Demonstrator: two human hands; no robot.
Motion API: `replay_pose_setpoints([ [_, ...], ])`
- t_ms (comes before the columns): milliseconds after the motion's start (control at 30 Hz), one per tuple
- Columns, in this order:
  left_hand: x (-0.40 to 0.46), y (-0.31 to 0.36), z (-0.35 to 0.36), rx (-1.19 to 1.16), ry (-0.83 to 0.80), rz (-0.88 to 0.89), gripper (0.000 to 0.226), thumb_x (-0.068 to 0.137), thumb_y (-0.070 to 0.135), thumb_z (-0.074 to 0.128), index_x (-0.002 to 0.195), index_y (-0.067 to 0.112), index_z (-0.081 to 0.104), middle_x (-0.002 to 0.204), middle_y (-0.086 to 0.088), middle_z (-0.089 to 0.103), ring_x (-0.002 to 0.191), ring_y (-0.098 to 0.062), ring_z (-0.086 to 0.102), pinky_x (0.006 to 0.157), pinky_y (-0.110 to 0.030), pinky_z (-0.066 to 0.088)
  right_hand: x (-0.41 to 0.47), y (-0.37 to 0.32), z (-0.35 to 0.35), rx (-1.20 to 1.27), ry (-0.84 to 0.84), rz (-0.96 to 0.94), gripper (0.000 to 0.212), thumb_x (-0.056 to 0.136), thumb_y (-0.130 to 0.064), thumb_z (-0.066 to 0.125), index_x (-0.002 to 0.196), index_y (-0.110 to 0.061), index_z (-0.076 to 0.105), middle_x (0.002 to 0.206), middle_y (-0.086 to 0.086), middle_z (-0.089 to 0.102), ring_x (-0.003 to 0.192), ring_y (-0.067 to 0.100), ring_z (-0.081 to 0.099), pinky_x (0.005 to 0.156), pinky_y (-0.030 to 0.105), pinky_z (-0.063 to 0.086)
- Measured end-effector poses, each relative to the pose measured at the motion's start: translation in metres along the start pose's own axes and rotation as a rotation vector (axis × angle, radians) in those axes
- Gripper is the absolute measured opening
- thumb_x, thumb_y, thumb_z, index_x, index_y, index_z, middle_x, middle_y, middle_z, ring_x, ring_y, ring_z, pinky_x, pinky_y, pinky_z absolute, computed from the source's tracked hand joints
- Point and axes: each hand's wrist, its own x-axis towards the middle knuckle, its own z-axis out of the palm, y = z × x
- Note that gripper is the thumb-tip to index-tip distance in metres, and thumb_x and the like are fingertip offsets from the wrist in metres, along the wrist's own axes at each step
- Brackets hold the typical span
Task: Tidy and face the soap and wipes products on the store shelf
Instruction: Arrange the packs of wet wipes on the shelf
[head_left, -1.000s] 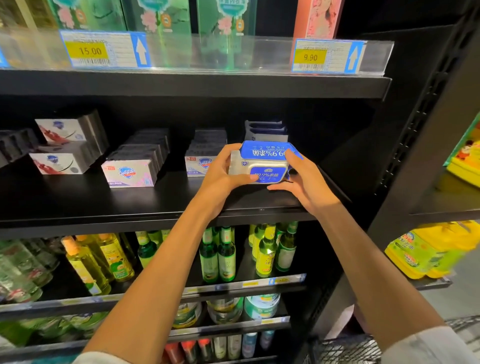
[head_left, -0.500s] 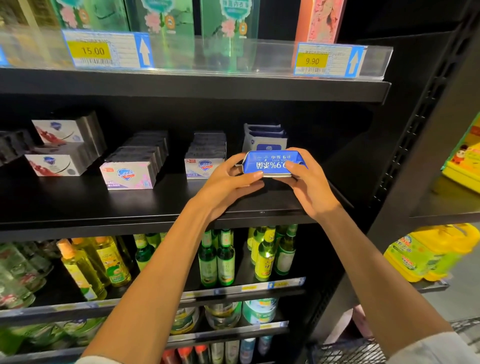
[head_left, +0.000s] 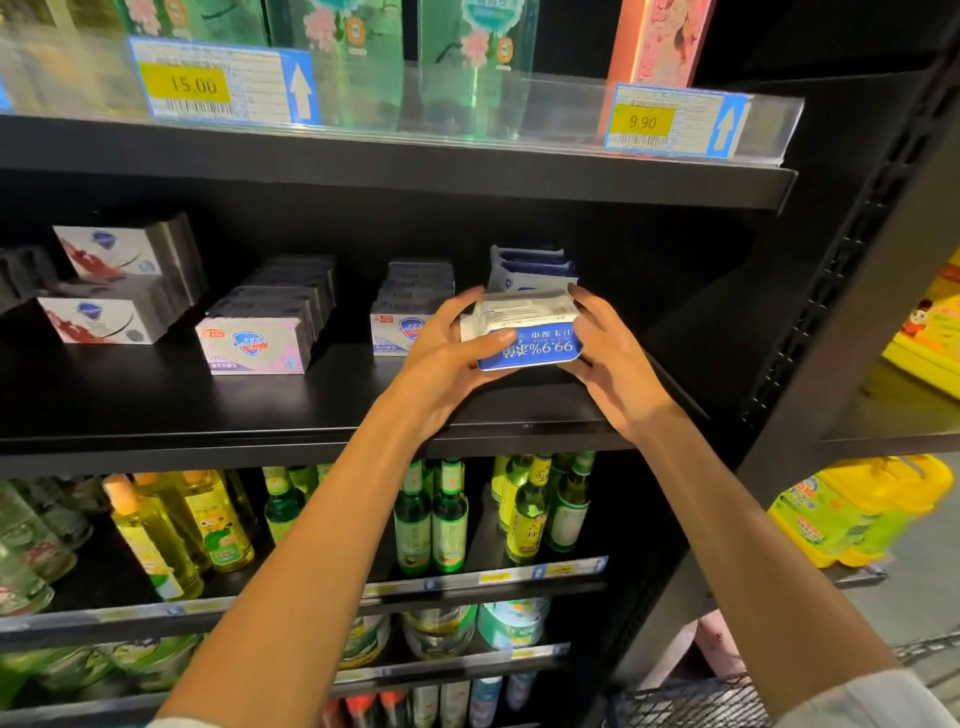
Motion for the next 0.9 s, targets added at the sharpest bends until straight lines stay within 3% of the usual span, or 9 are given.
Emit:
replay_pose_setpoints([
  [100, -0.0012, -0.0004, -0.0014, 0.019, -0.028, 0.060, 0.075, 0.086, -0.006, 0.076, 0.150, 0.020, 0.047, 0.132, -0.012, 0.068, 0.126, -0.027, 0.066, 0.098, -0.050, 0.059, 0.0025, -0.0002, 0.0022, 0.003, 0.009, 0.040, 0.052, 0.105, -0.049, 0.054, 0.149, -0.021, 0.050, 0.138, 0.005, 0.066, 0.130, 0.024, 0.064, 0.106, 0.051, 0.054],
  [200, -0.0022, -0.0001, -0.0011, 0.052, -0.076, 0.080, 0.083, 0.080, -0.012, 0.078, 0.150, 0.019, 0.046, 0.134, -0.012, 0.066, 0.127, -0.029, 0.065, 0.097, -0.051, 0.059, 0.0024, -0.0008, 0.0008, 0.053, -0.030, 0.077, 0.063, 0.099, -0.055, 0.059, 0.147, -0.015, 0.052, 0.138, 0.010, 0.067, 0.128, 0.030, 0.065, 0.102, 0.056, 0.055],
  [300, -0.0033, 0.0006, 0.0000, 0.086, -0.142, 0.065, 0.089, 0.074, -0.013, 0.081, 0.149, 0.019, 0.047, 0.138, -0.012, 0.062, 0.130, -0.032, 0.063, 0.099, -0.055, 0.058, 0.0038, -0.0005, -0.0019, 0.067, -0.052, 0.107, 0.052, 0.101, -0.038, 0.065, 0.144, -0.010, 0.054, 0.138, 0.015, 0.066, 0.128, 0.033, 0.065, 0.104, 0.060, 0.053],
  [400, -0.0050, 0.0006, 0.0012, 0.098, -0.189, 0.048, 0.089, 0.078, -0.020, 0.076, 0.152, 0.019, 0.044, 0.140, -0.011, 0.062, 0.131, -0.031, 0.062, 0.097, -0.052, 0.059, 0.0050, 0.0008, -0.0057, 0.054, -0.032, 0.105, 0.043, 0.103, -0.020, 0.064, 0.143, -0.008, 0.054, 0.135, 0.015, 0.068, 0.126, 0.033, 0.067, 0.103, 0.057, 0.055],
  [533, -0.0048, 0.0009, 0.0020, 0.076, -0.187, 0.043, 0.097, 0.081, -0.018, 0.074, 0.157, 0.028, 0.036, 0.146, -0.013, 0.058, 0.131, -0.031, 0.062, 0.100, -0.052, 0.058, 0.0012, -0.0015, -0.0048, 0.054, -0.005, 0.090, 0.043, 0.102, -0.015, 0.065, 0.143, -0.010, 0.053, 0.131, 0.012, 0.071, 0.121, 0.032, 0.069, 0.093, 0.046, 0.061],
  [667, -0.0050, 0.0031, 0.0029, -0.001, -0.086, -0.013, 0.081, 0.092, -0.003, 0.072, 0.156, 0.031, 0.036, 0.139, -0.012, 0.066, 0.125, -0.030, 0.067, 0.099, -0.052, 0.058, 0.0000, -0.0026, -0.0021, 0.073, 0.035, 0.078, 0.048, 0.099, -0.010, 0.067, 0.144, -0.014, 0.051, 0.126, 0.010, 0.074, 0.119, 0.031, 0.071, 0.092, 0.045, 0.061],
  [800, -0.0065, 0.0042, 0.0070, 0.050, -0.051, -0.074, 0.055, 0.097, 0.011, 0.072, 0.147, 0.013, 0.049, 0.127, -0.010, 0.074, 0.118, -0.029, 0.071, 0.103, -0.056, 0.055, -0.0003, -0.0029, -0.0026, 0.069, 0.028, 0.061, 0.066, 0.095, -0.005, 0.072, 0.152, -0.024, 0.043, 0.132, 0.005, 0.071, 0.125, 0.028, 0.068, 0.097, 0.049, 0.060],
  [900, -0.0065, 0.0039, 0.0057, 0.085, -0.083, -0.094, 0.043, 0.098, 0.008, 0.070, 0.140, 0.008, 0.059, 0.128, -0.012, 0.074, 0.120, -0.029, 0.070, 0.104, -0.055, 0.055, 0.0001, -0.0029, -0.0009, 0.050, 0.013, 0.059, 0.082, 0.092, -0.003, 0.076, 0.156, -0.033, 0.036, 0.138, 0.004, 0.068, 0.127, 0.027, 0.066, 0.098, 0.050, 0.059],
])
